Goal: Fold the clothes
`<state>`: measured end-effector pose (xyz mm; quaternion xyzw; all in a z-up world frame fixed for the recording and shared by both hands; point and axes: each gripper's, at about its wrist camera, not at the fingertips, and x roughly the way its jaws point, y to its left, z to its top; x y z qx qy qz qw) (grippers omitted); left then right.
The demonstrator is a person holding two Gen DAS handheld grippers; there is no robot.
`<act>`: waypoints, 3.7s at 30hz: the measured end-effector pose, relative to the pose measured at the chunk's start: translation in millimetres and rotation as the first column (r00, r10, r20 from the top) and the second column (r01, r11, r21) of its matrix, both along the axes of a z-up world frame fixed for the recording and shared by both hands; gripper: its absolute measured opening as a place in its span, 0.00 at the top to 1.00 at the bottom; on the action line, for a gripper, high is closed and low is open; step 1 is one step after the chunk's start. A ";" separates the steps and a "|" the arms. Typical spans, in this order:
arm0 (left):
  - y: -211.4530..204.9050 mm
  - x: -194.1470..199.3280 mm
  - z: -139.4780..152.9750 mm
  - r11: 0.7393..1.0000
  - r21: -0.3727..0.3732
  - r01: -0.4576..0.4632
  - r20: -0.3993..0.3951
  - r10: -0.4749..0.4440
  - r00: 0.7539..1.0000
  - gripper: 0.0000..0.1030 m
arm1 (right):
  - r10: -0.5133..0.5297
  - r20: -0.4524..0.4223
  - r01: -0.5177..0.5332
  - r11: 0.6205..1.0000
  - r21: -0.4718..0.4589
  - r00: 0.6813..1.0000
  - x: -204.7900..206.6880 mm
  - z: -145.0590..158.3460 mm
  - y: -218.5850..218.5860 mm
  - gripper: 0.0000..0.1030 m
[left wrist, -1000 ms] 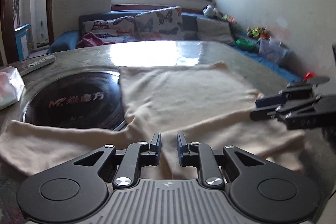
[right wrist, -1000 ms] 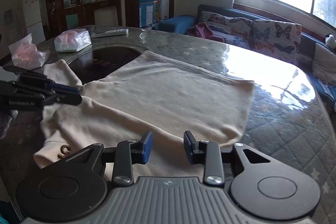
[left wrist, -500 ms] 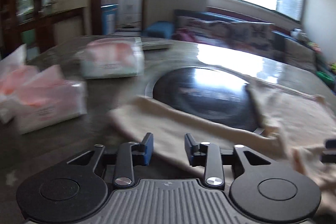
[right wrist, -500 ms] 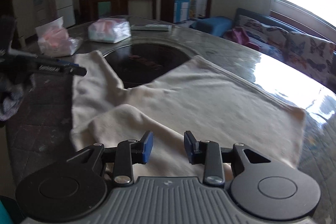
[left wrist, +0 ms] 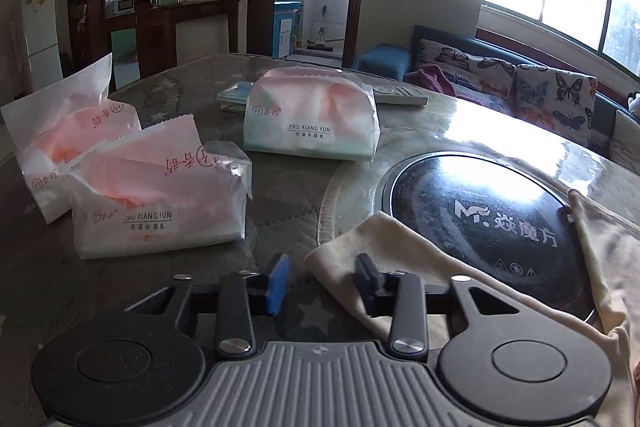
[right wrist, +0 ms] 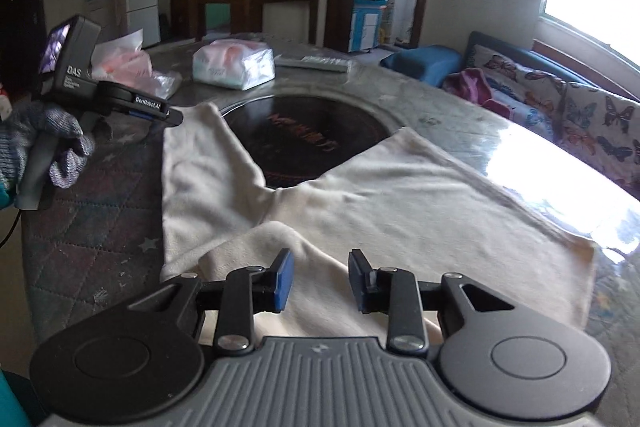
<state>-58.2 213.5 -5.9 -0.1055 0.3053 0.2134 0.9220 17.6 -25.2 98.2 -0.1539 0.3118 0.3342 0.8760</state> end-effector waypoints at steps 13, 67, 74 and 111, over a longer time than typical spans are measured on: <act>-77.8 -12.7 71.9 0.939 -0.176 0.295 0.218 -0.255 0.942 0.94 | -0.206 0.013 0.204 0.974 0.098 0.978 -17.9 10.5 -69.3 0.71; -150.8 -28.1 23.9 0.711 -0.155 0.686 0.088 -0.682 0.726 0.80 | -0.412 -0.058 0.416 0.903 0.112 0.909 -1.3 -23.9 -118.3 0.91; -164.4 14.9 18.9 0.715 -0.155 0.681 0.074 -0.679 0.730 0.79 | -0.421 -0.009 0.419 0.901 0.112 0.907 -8.5 -12.2 -114.6 0.91; -185.4 -63.6 16.5 0.490 0.051 0.870 -0.060 -0.868 0.493 0.72 | -0.297 -0.055 0.300 0.952 0.053 0.953 -4.0 -19.0 -110.8 0.83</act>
